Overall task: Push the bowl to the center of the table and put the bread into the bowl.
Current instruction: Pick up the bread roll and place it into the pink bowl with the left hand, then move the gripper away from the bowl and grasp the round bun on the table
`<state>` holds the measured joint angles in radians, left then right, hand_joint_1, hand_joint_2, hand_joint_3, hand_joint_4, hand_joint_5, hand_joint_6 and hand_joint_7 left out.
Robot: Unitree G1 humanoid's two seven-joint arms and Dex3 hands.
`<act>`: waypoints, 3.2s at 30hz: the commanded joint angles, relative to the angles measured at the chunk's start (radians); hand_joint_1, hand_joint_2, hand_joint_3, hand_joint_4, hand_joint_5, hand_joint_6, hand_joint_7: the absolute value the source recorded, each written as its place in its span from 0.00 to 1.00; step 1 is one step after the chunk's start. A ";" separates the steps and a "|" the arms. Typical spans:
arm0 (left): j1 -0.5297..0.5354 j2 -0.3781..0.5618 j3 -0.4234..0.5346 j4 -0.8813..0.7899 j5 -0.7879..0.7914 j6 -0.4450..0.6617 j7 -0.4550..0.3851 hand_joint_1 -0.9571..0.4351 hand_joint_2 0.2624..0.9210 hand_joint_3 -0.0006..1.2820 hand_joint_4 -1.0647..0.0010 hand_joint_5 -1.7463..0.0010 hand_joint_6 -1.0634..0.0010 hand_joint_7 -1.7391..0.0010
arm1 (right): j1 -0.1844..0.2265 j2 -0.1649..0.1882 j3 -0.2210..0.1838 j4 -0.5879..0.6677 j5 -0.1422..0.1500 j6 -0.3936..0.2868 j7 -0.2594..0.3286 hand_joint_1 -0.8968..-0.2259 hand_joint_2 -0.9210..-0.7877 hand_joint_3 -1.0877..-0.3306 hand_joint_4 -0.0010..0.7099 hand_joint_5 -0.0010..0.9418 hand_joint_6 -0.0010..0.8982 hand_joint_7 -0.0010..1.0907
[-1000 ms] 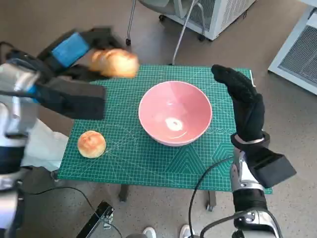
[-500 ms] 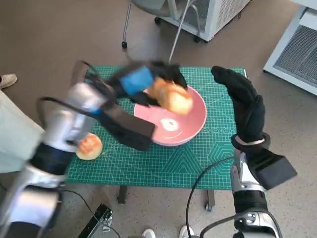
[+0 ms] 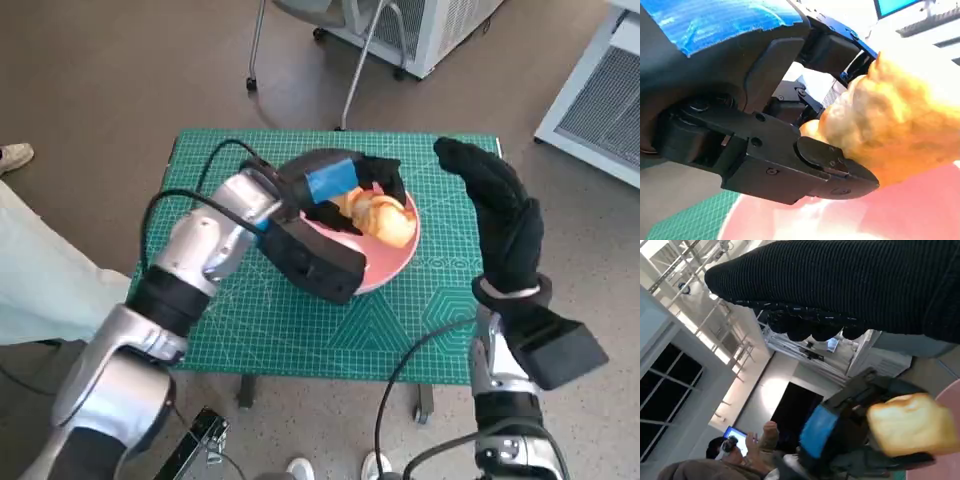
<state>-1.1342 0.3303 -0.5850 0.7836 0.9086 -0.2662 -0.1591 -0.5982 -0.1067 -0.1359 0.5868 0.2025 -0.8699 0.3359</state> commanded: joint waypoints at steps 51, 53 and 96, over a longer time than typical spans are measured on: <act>0.395 0.689 0.450 -0.864 -0.257 0.086 -0.595 0.85 0.55 0.48 0.86 1.00 0.66 1.00 | 0.004 0.017 0.020 0.025 0.011 -0.004 0.000 0.69 0.00 0.72 0.70 0.01 0.24 0.80; 0.421 0.721 0.471 -0.911 -0.247 0.125 -0.646 0.86 0.47 0.54 0.89 1.00 0.69 1.00 | 0.002 0.019 0.021 0.029 0.013 -0.005 0.003 0.69 0.00 0.72 0.70 0.01 0.24 0.80; 0.753 0.775 0.491 -0.804 -0.274 0.021 -0.547 0.44 0.62 0.02 0.90 1.00 0.73 1.00 | -0.031 0.023 0.012 0.064 0.081 0.031 0.102 0.70 0.09 0.67 0.68 0.00 0.21 0.82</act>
<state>-0.3728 1.1197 -0.0698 -0.0515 0.6099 -0.2203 -0.7389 -0.6337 -0.0777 -0.1168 0.6332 0.2742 -0.8517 0.4244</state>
